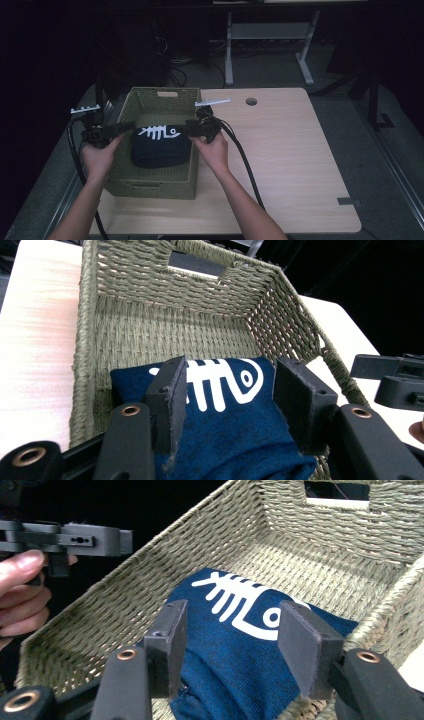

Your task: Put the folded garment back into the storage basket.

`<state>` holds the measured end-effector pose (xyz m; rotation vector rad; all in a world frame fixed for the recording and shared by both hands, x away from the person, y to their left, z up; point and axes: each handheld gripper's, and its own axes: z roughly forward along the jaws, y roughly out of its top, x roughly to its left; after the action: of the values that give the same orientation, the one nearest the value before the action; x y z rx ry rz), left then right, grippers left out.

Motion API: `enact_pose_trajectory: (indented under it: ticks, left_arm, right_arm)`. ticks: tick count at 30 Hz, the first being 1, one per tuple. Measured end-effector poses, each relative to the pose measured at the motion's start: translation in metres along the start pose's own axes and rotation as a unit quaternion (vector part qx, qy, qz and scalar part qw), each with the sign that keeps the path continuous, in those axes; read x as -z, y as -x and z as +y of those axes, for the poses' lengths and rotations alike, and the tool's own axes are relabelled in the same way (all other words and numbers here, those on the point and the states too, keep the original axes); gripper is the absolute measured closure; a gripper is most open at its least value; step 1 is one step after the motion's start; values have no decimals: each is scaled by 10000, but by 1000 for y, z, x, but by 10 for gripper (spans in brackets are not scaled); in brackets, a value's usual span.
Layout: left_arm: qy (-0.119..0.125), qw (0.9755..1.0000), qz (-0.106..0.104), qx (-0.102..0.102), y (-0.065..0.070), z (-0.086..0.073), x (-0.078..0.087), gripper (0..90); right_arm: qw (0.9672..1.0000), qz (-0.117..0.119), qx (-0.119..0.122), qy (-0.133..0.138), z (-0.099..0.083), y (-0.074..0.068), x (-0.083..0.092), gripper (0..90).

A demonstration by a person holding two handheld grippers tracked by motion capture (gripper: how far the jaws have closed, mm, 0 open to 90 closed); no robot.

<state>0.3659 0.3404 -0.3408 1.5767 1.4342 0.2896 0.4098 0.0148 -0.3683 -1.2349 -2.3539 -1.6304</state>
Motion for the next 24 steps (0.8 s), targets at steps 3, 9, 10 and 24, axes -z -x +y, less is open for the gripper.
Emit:
enact_pose_trajectory:
  ticks: [3,9,10,24]
  left_arm:
    - [77,9999,-74,28,4,1,0,460]
    - [211,9994,-280,-43,14,2,3,414]
    - [220,9992,-323,-61,15,2,3,407]
    - [429,9965,-697,-157,33,3,6,257]
  right_arm:
    - [9998,155,94,11,1,2,5,430]
    - [9994,344,35,56,4,7,19,365]
    - [9993,352,55,86,4,7,21,354]
    - [9977,600,69,306,6,18,49,275]
